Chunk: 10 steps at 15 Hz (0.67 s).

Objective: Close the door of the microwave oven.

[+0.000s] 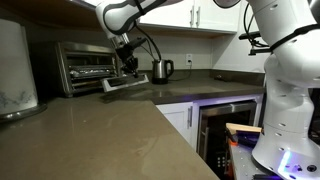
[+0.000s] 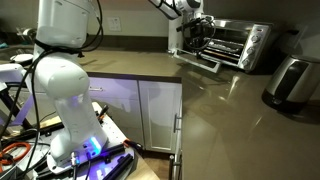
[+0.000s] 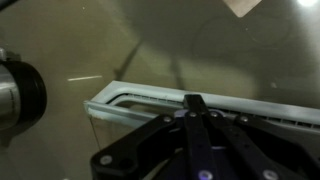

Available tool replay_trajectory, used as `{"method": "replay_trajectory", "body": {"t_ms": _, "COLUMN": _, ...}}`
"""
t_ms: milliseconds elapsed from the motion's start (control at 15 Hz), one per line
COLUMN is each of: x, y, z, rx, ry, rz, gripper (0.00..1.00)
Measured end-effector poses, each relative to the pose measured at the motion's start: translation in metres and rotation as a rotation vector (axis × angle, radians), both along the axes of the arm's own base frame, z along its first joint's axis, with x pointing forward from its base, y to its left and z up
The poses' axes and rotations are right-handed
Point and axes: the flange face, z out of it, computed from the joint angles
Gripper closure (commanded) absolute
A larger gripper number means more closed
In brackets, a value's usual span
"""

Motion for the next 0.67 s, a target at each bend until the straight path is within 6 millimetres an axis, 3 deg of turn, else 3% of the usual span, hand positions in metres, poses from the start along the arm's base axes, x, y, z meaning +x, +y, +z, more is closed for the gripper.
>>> {"method": "replay_trajectory", "body": {"t_ms": 667, "x": 0.001, "y": -0.014, "z": 0.013, "rx": -0.123, "ry": -0.041, "rz": -0.021, "gripper": 1.0}}
